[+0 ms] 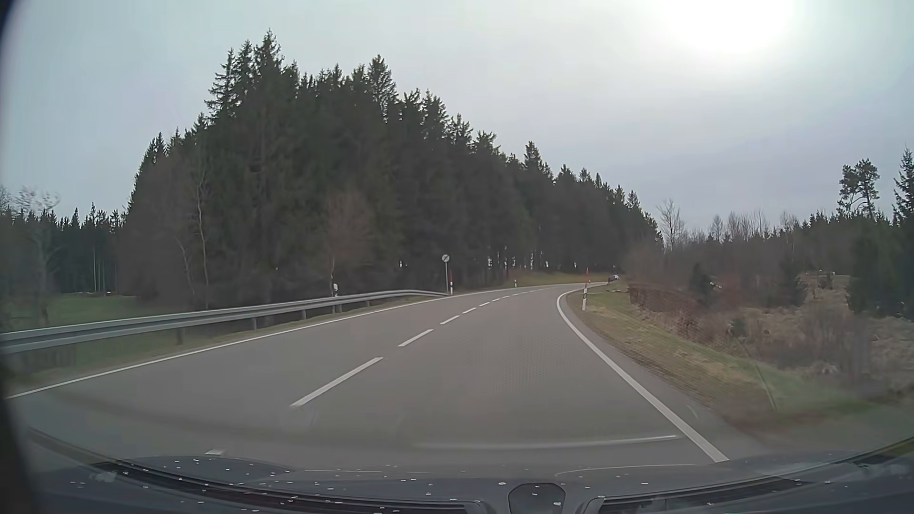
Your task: Follow the waypoints while adhering to traffic rules and regulations
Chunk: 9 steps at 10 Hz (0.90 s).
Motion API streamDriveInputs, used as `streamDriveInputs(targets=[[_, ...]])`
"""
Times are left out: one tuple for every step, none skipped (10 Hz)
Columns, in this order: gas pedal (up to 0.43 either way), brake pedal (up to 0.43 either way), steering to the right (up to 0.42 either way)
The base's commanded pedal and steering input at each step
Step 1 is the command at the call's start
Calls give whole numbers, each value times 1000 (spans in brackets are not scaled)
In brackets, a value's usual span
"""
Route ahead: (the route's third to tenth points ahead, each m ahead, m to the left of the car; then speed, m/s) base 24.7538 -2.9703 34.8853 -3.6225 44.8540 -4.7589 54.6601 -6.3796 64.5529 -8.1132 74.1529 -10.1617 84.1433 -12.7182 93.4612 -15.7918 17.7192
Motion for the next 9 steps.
streamDriveInputs(targets=[[260, 0, 8], [260, 0, 11], [268, 0, 14], [280, 0, 15], [287, 0, 16], [299, 0, 17], [311, 0, 20], [319, 0, 20], [319, 0, 20]])
